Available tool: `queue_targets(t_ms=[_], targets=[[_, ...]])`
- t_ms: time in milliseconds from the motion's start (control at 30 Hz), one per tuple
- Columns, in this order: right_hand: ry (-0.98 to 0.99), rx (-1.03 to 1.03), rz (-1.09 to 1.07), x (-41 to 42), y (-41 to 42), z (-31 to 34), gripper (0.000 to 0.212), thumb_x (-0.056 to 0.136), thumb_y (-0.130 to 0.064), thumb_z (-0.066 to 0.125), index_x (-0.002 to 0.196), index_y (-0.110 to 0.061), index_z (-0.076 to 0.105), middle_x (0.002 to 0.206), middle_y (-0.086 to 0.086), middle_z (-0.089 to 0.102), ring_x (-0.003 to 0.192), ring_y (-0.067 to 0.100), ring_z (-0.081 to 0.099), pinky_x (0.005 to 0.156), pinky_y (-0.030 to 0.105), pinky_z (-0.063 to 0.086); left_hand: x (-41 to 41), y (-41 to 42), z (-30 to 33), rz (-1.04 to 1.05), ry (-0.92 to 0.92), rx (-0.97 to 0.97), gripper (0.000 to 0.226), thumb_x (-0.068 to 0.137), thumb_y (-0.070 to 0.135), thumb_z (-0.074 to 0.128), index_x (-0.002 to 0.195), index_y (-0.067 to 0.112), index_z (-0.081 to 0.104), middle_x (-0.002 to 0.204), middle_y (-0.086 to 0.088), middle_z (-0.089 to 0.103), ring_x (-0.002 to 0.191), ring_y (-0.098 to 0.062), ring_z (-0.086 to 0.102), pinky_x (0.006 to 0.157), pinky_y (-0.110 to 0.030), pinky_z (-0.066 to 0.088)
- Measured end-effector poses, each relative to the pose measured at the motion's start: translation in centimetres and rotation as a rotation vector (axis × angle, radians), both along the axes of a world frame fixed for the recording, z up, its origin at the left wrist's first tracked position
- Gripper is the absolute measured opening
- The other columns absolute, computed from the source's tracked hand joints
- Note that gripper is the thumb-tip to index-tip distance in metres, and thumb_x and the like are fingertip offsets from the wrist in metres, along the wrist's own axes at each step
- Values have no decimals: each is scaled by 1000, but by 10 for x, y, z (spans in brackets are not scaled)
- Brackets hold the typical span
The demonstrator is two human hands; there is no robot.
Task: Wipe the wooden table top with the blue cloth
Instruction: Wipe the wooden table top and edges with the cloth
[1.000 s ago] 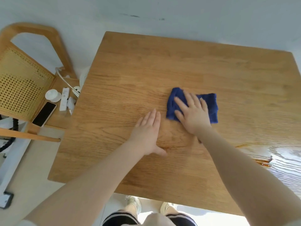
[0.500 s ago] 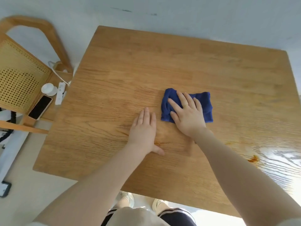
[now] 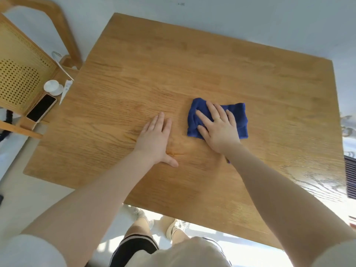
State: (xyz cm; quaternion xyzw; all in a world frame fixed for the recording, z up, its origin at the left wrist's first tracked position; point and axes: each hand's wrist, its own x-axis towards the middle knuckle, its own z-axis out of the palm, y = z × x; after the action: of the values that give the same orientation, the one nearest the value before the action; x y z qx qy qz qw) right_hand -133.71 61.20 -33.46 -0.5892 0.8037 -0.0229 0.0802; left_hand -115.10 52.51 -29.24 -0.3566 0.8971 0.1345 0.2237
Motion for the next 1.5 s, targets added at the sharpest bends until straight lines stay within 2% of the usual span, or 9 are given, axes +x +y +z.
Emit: queue_targets(t_ms=[167,433,600,833,933,1033,1167,1400,1500], targets=[[-19,27,-287,-8,-22,1,49,98,-45,24,146,-36,20,158,5,4,144,24,1,115,46,0,2,1,-2,1,-10,-15,140,53,73,69,147,15,-16,153,-11,-25,144,-22,-14,118,-37,-1],[-19,27,-84,20,42,1,55,91,-52,19,139,-34,38,155,7,23,142,29,21,110,51,16,-3,0,3,-7,-59,-19,140,54,72,70,147,12,-16,153,-15,-24,144,-26,-13,116,-36,-3],[-16,50,-339,-14,0,3,48,98,-47,27,145,-37,24,158,3,6,144,23,2,114,45,1,-6,-2,0,-48,-94,-32,141,54,75,67,146,9,-17,152,-18,-23,144,-29,-12,115,-38,-4],[-26,7,-327,39,40,1,54,91,-46,19,142,-34,32,157,7,14,144,28,11,112,51,10,-1,1,6,-65,-87,-32,140,53,79,62,146,9,-16,153,-17,-22,144,-28,-13,117,-44,-7],[-31,29,-264,36,48,0,54,90,-49,21,139,-34,38,155,8,23,141,30,21,110,52,16,-15,-1,10,-81,-108,-47,137,56,75,66,147,5,-8,154,-22,-11,144,-32,-6,114,-46,-10],[-11,30,-398,8,26,0,54,92,-52,18,143,-36,29,157,5,13,144,28,10,112,49,8,-29,-2,14,-173,9,-33,123,61,69,68,148,9,5,153,-13,7,143,-28,5,116,-48,-8],[-59,86,-591,-21,-2,3,50,97,-49,22,146,-39,14,158,2,-2,144,24,-5,114,47,-1,-36,2,18,-253,46,73,131,59,74,65,148,13,-9,156,-8,-15,144,-26,-10,116,-45,-11],[-30,55,-419,35,62,5,62,89,-54,10,146,-32,24,158,8,7,145,28,5,113,51,6,-57,20,12,-349,126,99,125,62,71,66,149,10,-1,153,-6,-28,145,-22,-2,115,-40,-8],[-22,67,-346,18,71,4,60,89,-54,13,143,-34,32,156,8,16,143,29,14,112,51,12,-73,30,5,-349,119,91,129,60,73,64,149,8,-3,156,-9,-19,145,-20,-4,115,-39,-8]])
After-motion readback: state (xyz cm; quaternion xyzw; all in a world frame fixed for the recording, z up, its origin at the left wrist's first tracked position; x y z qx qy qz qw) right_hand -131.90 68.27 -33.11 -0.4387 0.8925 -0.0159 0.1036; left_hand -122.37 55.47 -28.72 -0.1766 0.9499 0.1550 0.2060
